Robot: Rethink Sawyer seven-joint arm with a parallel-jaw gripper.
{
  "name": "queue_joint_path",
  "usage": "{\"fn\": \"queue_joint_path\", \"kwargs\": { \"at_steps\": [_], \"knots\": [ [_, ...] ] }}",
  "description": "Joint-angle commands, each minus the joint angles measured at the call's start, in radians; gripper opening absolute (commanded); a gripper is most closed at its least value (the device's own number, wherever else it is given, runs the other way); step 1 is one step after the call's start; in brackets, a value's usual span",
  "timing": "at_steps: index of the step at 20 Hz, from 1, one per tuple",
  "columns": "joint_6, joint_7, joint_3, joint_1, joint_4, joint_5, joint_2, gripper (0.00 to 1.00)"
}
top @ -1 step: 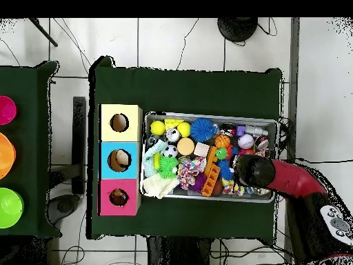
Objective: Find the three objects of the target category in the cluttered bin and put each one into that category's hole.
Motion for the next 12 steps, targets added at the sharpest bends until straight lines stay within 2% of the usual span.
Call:
{"fn": "queue_joint_path", "kwargs": {
  "at_steps": [1,4,7,12],
  "knots": [
    [0.104,-0.219,0.137,0.002,-0.086,-0.071,0.032,1.0],
    [0.114,-0.223,0.145,-0.003,-0.081,-0.08,0.022,1.0],
    [0.154,-0.254,0.162,-0.029,-0.042,-0.078,-0.015,1.0],
    [0.182,-0.23,0.15,-0.041,0.097,-0.07,-0.16,1.0]
  ]
}}
